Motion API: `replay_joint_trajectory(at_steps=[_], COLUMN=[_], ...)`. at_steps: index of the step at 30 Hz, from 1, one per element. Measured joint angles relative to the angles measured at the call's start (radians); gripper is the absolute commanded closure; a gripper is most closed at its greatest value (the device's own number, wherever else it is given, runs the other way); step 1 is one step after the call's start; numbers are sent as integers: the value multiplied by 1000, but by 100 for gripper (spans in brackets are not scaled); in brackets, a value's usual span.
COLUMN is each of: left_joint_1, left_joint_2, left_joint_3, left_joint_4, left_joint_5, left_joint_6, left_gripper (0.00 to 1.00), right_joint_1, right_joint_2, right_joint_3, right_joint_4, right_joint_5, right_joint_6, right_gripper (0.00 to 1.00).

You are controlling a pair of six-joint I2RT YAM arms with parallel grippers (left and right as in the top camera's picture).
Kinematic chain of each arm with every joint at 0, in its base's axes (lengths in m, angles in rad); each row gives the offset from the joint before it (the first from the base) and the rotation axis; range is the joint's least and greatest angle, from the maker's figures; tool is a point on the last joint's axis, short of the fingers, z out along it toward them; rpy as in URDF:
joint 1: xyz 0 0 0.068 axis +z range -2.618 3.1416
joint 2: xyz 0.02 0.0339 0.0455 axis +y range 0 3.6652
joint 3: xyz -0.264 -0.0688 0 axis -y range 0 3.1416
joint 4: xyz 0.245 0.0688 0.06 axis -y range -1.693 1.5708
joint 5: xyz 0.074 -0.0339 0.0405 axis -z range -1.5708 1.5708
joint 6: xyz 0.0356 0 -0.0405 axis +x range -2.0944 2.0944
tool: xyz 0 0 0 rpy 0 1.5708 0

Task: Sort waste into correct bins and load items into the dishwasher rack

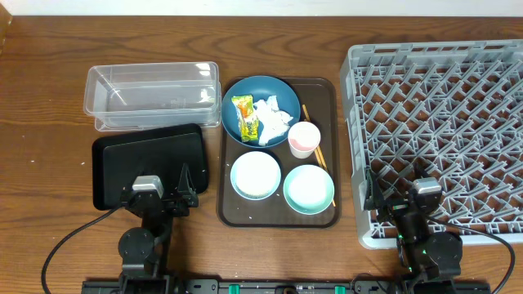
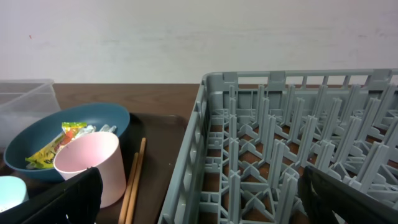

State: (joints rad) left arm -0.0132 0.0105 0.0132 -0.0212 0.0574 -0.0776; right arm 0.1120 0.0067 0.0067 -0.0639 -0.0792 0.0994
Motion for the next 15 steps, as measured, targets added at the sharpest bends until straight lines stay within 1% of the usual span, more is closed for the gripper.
replay_joint_trajectory(at_steps=[8, 15], left_joint_1=[0, 0], left_joint_2=[0, 6], left_joint_3=[0, 0], left_joint_4=[0, 0], left_joint_5=[0, -3], left_joint_6=[0, -1], left_gripper=[7, 7], right_joint_1=[0, 0], right_joint_2=[0, 0], right_joint_3=[0, 0], right_joint_4=[0, 0], right_joint_5=[0, -1], right_joint_6=[1, 34], right_gripper=[1, 1])
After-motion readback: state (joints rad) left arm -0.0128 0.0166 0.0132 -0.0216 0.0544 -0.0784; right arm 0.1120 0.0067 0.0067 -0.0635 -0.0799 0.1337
